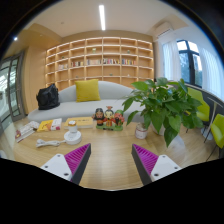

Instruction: Unplug charger

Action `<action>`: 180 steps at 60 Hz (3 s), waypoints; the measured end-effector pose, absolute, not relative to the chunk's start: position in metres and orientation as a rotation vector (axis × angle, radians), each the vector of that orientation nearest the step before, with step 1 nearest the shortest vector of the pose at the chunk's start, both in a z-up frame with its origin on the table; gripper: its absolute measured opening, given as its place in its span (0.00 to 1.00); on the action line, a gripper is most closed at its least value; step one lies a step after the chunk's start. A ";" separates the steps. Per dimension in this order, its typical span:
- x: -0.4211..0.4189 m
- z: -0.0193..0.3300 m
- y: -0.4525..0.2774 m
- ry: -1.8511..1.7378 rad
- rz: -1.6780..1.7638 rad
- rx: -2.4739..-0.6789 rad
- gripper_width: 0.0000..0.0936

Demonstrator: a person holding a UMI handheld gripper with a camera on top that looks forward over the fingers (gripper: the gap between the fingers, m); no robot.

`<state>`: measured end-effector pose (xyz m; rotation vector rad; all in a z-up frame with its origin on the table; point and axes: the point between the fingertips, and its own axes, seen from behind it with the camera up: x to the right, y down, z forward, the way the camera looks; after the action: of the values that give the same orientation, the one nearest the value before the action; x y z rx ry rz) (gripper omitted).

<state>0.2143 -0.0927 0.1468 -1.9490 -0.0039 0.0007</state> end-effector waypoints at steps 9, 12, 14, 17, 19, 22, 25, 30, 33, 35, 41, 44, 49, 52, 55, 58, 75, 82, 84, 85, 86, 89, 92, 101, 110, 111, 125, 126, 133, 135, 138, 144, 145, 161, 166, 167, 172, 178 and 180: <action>0.215 0.147 -0.093 0.000 0.004 -1.949 0.91; 0.215 0.147 -0.092 0.000 0.002 -1.950 0.91; 0.215 0.146 -0.092 -0.001 0.000 -1.951 0.91; 0.215 0.147 -0.095 -0.001 -0.001 -1.952 0.91; 0.215 0.146 -0.094 -0.002 -0.003 -1.952 0.91; 0.215 0.146 -0.093 -0.003 -0.007 -1.951 0.91; 0.214 0.146 -0.094 -0.005 -0.010 -1.951 0.91; 0.213 0.145 -0.093 -0.008 -0.017 -1.952 0.90; 0.213 0.145 -0.093 -0.011 -0.021 -1.952 0.90; 0.212 0.144 -0.093 -0.013 -0.025 -1.954 0.91; 0.209 0.143 -0.094 -0.021 -0.031 -1.956 0.91; 0.208 0.143 -0.094 -0.025 -0.037 -1.956 0.91; 0.207 0.140 -0.094 -0.035 -0.048 -1.962 0.91; 0.205 0.139 -0.095 -0.038 -0.050 -1.967 0.90; 0.199 0.135 -0.098 -0.048 -0.051 -1.977 0.90; 0.191 0.130 -0.102 -0.064 -0.053 -1.990 0.91; 0.079 0.101 -0.088 -0.191 0.029 -2.030 0.91; 0.032 0.098 -0.040 -0.203 0.054 -1.992 0.91; 0.023 0.097 -0.023 -0.202 0.047 -1.980 0.91; 0.019 0.096 -0.014 -0.200 0.043 -1.974 0.92; 0.016 0.095 -0.005 -0.198 0.040 -1.970 0.91; 0.008 0.090 0.023 -0.188 0.025 -1.963 0.91; 0.003 0.086 0.050 -0.171 0.018 -1.954 0.91; -0.002 0.076 0.122 -0.124 -0.004 -1.941 0.89; -0.007 0.057 0.166 -0.081 0.019 -1.983 0.65; -0.007 0.054 0.169 -0.074 0.024 -1.991 0.60; -0.004 0.047 0.171 -0.076 0.025 -2.016 0.30; -0.004 0.048 0.171 -0.083 0.021 -2.015 0.28; -0.004 0.062 0.173 -0.061 0.043 -1.976 0.24; -0.005 0.085 0.174 -0.079 0.027 -1.901 0.23; -0.005 0.135 0.176 -0.130 -0.029 -1.783 0.23; -0.027 0.218 0.166 -0.185 0.040 -1.686 0.23; -0.028 0.232 0.163 -0.191 0.045 -1.668 0.23; 0.040 0.212 0.136 -0.212 0.015 -1.740 0.23; 0.072 0.142 0.124 -0.187 0.012 -1.890 0.24; 0.078 0.130 0.120 -0.180 0.014 -1.919 0.24; 0.093 0.076 0.104 -0.159 0.019 -2.033 0.28; 0.100 0.039 0.095 -0.150 0.046 -2.097 0.35; 0.101 0.031 0.091 -0.137 0.064 -2.119 0.37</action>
<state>0.1014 0.0915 0.0308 -2.1194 -0.1368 0.0636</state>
